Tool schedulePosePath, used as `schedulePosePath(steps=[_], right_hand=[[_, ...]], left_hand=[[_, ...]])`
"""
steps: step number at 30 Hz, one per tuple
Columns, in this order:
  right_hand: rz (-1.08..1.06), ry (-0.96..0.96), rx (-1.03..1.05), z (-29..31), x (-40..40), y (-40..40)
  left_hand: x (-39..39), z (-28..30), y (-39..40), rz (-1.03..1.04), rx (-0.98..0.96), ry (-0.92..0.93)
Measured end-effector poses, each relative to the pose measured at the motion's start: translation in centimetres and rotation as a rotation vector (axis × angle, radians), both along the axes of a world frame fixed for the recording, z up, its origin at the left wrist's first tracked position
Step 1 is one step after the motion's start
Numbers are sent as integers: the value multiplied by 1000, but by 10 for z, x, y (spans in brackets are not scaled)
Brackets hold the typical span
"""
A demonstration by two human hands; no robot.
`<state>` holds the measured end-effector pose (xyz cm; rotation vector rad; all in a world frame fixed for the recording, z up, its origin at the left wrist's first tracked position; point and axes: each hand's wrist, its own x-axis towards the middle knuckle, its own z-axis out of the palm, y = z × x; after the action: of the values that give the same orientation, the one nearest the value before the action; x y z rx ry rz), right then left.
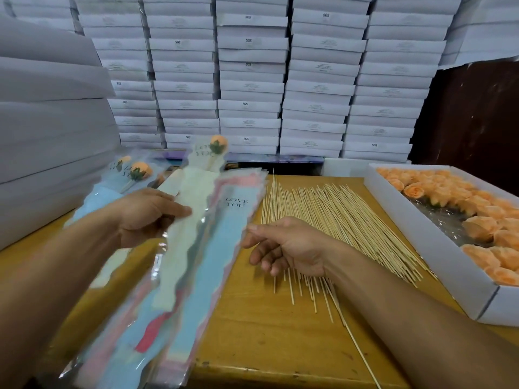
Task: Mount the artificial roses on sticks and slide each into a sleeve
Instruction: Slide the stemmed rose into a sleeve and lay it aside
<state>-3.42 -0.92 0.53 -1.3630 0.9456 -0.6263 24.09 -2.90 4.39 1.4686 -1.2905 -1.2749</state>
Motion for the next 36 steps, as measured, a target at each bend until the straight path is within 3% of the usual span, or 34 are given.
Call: schedulePosePath(steps=[13, 19, 32, 36], right_hand=[[-44, 149, -129, -6, -4, -5], [-72, 210, -206, -9, -5, -8], [-101, 247, -279, -10, -9, -13], [-136, 290, -317, -9, -12, -15]], left_hand=[[169, -6, -62, 368, 41, -695], [178, -24, -66, 477, 59, -813], [203, -40, -96, 480, 7, -886], [154, -21, -72, 518, -51, -1227]])
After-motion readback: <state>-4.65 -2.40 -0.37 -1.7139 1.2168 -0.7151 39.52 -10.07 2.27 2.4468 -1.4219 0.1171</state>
